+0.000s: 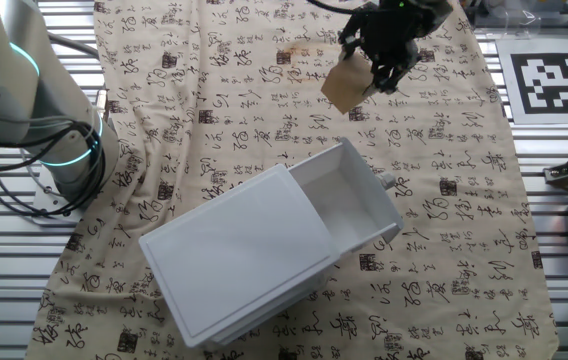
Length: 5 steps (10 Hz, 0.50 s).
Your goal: Put things in the drawer
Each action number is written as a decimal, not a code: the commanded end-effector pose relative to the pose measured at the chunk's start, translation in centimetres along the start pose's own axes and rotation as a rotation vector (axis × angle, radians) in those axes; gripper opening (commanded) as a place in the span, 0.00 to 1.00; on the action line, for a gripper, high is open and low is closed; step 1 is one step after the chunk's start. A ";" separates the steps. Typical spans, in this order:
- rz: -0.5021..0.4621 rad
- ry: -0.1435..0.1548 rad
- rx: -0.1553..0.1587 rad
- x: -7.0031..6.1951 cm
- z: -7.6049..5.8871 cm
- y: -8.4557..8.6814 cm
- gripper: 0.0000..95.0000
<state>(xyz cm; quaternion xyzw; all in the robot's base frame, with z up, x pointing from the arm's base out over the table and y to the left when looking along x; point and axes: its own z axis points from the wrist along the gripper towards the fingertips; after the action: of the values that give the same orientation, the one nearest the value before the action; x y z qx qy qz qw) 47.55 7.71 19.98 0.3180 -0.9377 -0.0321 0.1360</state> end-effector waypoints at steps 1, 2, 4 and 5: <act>0.103 -0.064 0.028 0.2 0.1 0.1 0.00; 0.145 -0.072 0.038 0.2 0.1 0.1 0.00; 0.199 -0.083 0.052 0.2 0.1 0.1 0.00; 0.220 -0.089 0.053 0.2 0.1 0.1 0.00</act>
<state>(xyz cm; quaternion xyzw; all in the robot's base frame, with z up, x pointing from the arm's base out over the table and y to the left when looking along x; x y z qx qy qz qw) 47.44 7.73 19.93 0.2274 -0.9692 -0.0102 0.0938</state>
